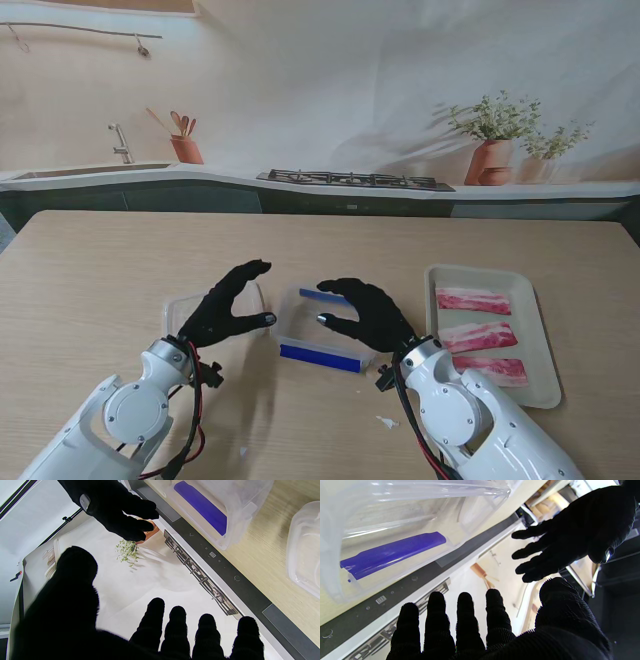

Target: Separate the bacon slices onto the tray

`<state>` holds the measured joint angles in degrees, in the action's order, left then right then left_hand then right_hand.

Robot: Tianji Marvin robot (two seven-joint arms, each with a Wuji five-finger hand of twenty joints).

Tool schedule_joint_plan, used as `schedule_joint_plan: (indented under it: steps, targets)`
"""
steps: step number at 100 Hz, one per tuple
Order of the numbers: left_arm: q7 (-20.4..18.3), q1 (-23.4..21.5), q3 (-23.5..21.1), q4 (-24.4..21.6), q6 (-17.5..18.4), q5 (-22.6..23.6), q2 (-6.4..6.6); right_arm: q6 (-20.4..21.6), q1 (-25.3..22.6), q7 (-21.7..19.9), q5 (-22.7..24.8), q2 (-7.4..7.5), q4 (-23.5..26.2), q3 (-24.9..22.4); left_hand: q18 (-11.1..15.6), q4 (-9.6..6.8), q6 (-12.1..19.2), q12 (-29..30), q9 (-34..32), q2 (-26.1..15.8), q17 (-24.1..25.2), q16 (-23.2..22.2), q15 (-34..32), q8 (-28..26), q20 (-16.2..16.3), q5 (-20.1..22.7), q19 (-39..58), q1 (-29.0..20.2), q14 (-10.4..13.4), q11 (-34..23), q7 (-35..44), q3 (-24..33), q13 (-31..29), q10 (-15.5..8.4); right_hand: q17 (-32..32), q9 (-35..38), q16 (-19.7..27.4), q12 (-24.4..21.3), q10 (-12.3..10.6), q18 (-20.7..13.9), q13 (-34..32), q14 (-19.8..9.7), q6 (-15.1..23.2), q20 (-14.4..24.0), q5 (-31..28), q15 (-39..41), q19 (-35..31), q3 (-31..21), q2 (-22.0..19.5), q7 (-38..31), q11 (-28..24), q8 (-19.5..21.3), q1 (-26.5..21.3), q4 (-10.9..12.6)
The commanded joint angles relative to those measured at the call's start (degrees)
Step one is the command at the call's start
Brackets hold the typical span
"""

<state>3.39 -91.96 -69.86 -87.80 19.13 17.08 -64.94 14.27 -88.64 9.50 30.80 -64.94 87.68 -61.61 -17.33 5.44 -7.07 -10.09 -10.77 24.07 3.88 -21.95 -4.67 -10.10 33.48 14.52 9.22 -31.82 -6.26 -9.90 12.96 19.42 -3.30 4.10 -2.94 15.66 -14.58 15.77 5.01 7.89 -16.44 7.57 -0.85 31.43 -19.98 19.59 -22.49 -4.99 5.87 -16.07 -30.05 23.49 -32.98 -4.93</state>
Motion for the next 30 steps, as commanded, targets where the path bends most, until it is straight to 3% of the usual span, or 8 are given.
schedule_joint_plan:
  steps: [1, 30]
  targets:
    - [-1.02, -0.03, 0.18, -0.12, -0.09, -0.24, -0.23, -0.58, -0.61, -0.31, 0.38, -0.26, 0.28, 0.07, 0.24, -2.48, -0.03, -0.32, 0.11, -1.80, 0.12, -0.41, 0.22, 0.74, 1.07, 1.09, -1.02, -0.80, 0.43, -0.43, -1.22, -1.81, 0.95, 0.54, 0.53, -2.14, 0.60, -0.32, -1.46, -2.08, 2.00, -2.02, 1.97, 1.19, 1.38, -0.74, 2.00, 0.76, 0.59, 0.05, 0.98, -0.45, -1.26, 2.72]
    - [-0.74, -0.61, -0.57, -0.46, 0.26, 0.85, -0.12, -1.67, -0.45, -0.45, 0.16, -0.31, 0.40, 0.71, 0.23, -2.54, -0.05, -0.32, 0.17, -1.83, 0.07, -0.32, 0.23, 0.74, 1.09, 1.32, -1.03, -0.88, 0.49, -0.40, -1.27, -2.09, 0.97, 0.54, 0.67, -2.15, 0.52, -0.21, -1.29, -2.04, 2.15, -1.96, 1.84, 1.54, 1.34, -0.60, 2.09, 0.31, 0.73, -0.14, 0.72, -0.46, -1.15, 2.74]
